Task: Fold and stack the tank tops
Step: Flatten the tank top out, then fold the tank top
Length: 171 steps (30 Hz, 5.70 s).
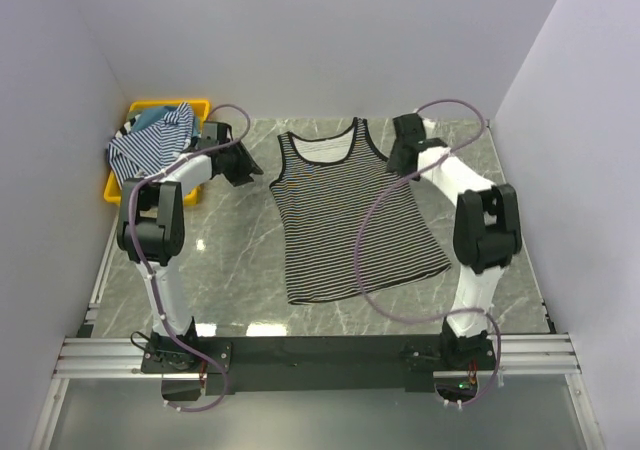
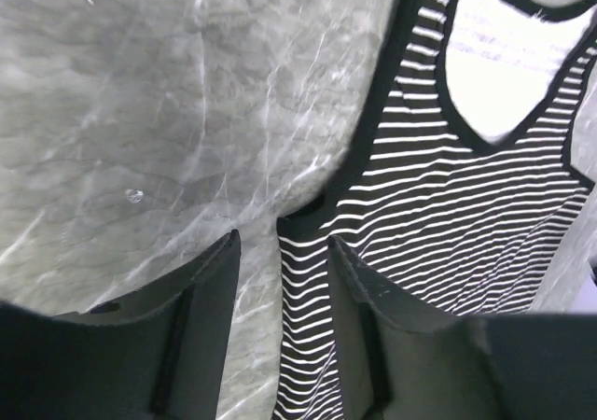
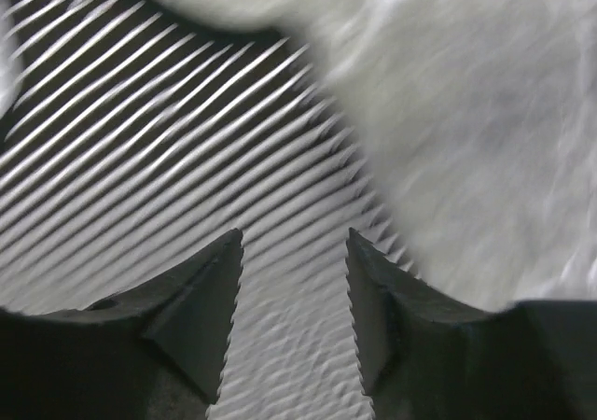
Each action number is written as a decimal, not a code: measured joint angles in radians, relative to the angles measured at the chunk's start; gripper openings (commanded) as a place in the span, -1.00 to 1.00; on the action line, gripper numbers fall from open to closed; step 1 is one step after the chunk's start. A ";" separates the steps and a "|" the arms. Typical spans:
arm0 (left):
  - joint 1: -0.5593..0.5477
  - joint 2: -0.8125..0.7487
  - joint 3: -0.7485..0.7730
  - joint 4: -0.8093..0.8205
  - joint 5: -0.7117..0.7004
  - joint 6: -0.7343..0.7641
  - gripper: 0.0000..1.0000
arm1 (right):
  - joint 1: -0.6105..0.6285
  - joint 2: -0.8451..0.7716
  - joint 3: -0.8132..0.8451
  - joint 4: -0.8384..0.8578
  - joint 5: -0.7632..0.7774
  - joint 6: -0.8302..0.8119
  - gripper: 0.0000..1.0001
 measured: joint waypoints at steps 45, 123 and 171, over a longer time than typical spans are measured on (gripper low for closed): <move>-0.011 0.056 -0.032 -0.014 0.032 -0.008 -0.67 | 1.115 -0.129 -0.282 0.013 0.166 0.237 -0.34; -0.110 -0.208 -0.252 -0.032 -0.427 -0.152 -0.99 | 1.147 -0.265 -0.457 0.343 -0.167 0.262 -1.00; -0.413 0.184 0.305 -0.169 -0.475 -0.166 -0.82 | 0.928 -0.663 -1.001 0.500 -0.101 0.428 -0.81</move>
